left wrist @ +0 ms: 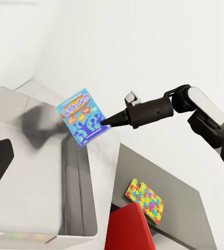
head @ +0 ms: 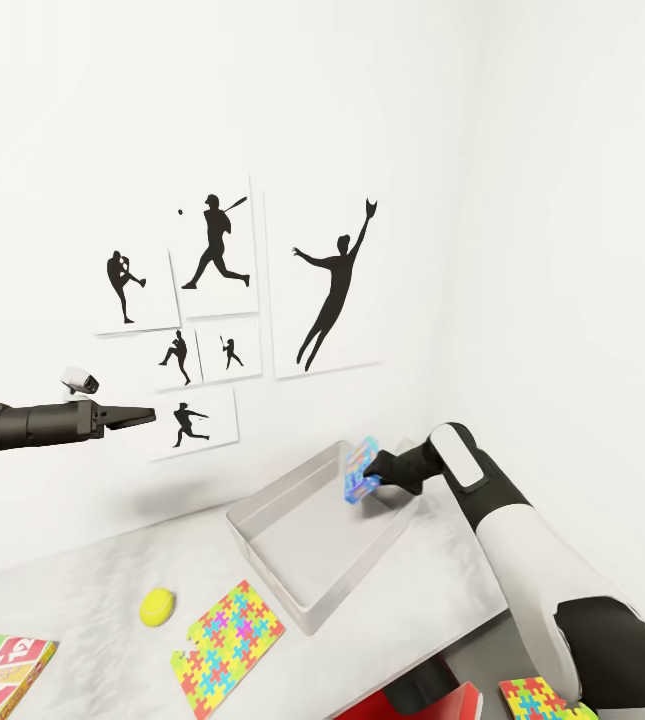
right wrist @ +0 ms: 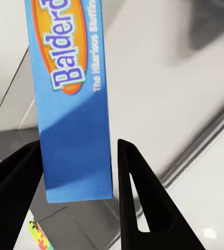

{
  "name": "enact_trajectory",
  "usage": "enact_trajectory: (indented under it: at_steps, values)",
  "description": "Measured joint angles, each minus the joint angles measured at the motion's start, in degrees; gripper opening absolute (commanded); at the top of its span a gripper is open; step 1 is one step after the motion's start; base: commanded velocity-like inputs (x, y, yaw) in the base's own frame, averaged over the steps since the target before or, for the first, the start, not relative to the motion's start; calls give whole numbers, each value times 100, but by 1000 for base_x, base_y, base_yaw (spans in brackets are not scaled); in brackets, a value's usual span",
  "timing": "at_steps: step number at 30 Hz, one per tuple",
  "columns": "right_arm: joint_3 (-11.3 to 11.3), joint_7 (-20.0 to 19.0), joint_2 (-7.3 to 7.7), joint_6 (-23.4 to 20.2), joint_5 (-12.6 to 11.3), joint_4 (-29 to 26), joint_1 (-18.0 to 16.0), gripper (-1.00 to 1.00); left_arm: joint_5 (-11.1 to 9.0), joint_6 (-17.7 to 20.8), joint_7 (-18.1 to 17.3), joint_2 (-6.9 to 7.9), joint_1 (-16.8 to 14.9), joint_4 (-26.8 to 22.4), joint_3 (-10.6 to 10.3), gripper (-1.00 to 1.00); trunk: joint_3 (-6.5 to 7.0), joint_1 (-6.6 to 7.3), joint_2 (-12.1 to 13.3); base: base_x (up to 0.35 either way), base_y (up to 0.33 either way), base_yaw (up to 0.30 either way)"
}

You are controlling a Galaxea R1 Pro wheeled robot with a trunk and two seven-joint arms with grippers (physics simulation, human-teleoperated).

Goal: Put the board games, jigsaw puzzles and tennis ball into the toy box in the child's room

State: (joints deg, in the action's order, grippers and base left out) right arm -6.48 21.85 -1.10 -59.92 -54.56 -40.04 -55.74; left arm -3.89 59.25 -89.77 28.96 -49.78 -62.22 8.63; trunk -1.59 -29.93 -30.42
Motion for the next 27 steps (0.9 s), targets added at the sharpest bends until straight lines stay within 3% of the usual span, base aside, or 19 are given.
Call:
enact_trajectory:
  at_steps: [5,10,13,27]
  values:
    - [-51,-273,-6,2,20,-42,7,-100,0,0,0,2,0,0,0,100,0,0,0,0,0,0]
    - [-426,-362,-6,0,45,-57,8,-100,0,-1,0,2,0,0,0,100,0,0,0,0,0,0]
    - [-530,-375,-8,0,46,-59,8,-100,0,-2,0,2,0,0,0,100,0,0,0,0,0,0]
    - [-588,-381,-5,-1,60,-58,8,-100,0,0,0,2,0,0,-9,100,-29,0,0,0,0,0]
